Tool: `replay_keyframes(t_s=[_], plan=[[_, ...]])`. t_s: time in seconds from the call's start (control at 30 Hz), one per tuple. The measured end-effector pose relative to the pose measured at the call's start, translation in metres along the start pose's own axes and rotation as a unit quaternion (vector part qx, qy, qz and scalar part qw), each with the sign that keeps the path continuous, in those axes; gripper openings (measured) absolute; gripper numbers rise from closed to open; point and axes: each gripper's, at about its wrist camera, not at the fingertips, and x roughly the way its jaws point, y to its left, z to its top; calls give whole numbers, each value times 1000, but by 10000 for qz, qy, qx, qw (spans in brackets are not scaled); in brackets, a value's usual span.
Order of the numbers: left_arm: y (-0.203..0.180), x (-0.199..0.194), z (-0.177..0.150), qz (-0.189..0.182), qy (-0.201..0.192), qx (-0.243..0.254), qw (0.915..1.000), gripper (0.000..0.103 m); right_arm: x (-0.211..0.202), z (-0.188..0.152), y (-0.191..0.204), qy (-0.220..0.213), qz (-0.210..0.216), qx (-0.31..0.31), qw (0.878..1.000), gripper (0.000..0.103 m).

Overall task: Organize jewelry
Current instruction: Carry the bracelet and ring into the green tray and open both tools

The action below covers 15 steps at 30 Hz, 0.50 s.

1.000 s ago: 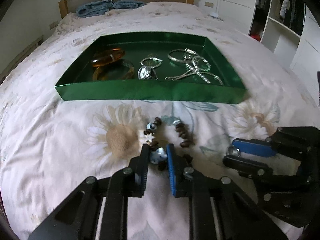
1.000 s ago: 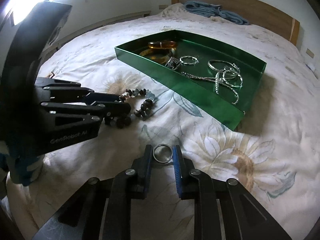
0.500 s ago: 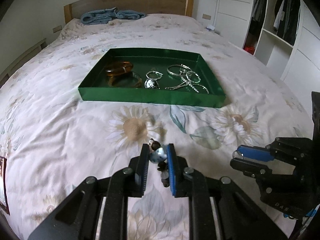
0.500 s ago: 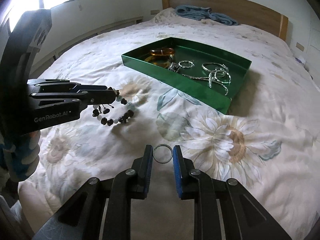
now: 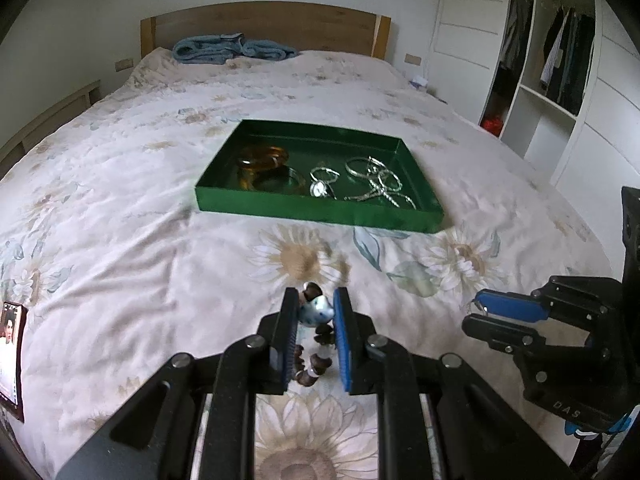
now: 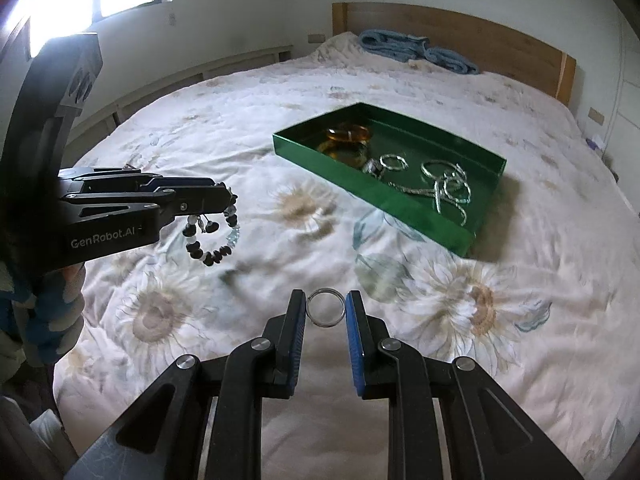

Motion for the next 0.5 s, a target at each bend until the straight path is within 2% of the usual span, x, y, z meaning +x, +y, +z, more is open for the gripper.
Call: replay_keyframes(t_s=[0.23, 0.5], plan=[[15, 3, 15, -20, -85, -129, 9999, 16, -1, 19, -1, -147, -104, -42, 9998, 20], [30, 23, 59, -9, -265, -241, 9994, 16, 8, 62, -39, -451, -435, 142, 9979, 20]])
